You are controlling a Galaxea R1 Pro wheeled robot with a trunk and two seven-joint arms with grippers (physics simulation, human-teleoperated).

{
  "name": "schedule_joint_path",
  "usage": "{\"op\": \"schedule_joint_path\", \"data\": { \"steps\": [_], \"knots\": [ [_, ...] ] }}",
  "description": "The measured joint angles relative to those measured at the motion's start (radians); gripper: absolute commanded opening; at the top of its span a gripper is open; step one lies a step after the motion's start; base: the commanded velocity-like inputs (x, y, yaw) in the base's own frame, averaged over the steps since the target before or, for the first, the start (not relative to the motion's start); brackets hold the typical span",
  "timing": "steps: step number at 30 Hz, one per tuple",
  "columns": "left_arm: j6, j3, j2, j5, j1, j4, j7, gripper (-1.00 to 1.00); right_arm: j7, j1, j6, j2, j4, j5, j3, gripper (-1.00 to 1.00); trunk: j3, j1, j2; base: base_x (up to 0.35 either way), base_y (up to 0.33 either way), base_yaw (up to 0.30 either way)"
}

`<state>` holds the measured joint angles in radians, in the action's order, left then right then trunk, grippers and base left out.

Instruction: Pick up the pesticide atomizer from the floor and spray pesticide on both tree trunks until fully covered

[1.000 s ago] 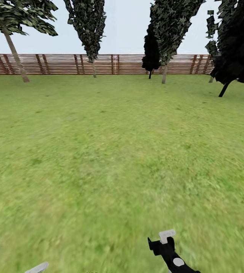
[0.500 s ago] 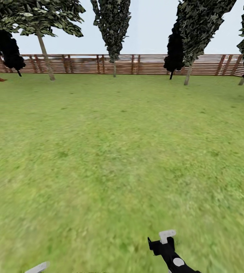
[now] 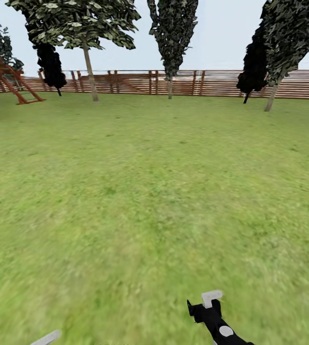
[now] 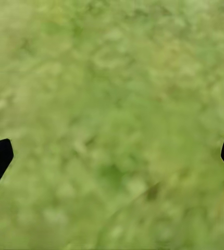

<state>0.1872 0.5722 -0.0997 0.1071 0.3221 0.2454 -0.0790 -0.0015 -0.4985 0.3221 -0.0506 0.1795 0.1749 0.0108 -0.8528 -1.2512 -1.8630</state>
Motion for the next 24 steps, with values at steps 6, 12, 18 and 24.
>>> {"op": "schedule_joint_path", "data": {
  "steps": [6, 12, 18, 24],
  "knots": [
    [-0.001, 0.0, 0.0, 0.0, 0.0, 0.0, 0.0, -1.0, 0.0, 0.0, 0.0, 0.0, 0.0, 0.0, 0.0, 1.0, 0.003, 0.0, 0.0, 0.1, 0.299, 0.276],
    [0.0, 0.0, 0.0, 0.0, 0.0, 0.0, 0.0, -1.0, 0.0, 0.0, 0.0, 0.0, 0.0, 0.0, 0.0, 1.0, 0.006, 0.0, 0.0, 0.174, 0.289, 0.276],
    [0.0, 0.0, 0.0, 0.0, 0.0, 0.0, 0.0, -1.0, 0.0, 0.0, -0.001, 0.0, 0.0, 0.0, 0.0, 1.0, 0.009, 0.0, 0.0, 0.173, 0.281, 0.276],
    [0.0, -0.001, 0.001, 0.001, 0.0, 0.0, 0.0, -1.0, 0.0, 0.0, 0.0, 0.0, 0.0, 0.0, 0.0, 1.0, 0.012, 0.0, 0.0, 0.029, 0.039, 0.276]
  ]
}}
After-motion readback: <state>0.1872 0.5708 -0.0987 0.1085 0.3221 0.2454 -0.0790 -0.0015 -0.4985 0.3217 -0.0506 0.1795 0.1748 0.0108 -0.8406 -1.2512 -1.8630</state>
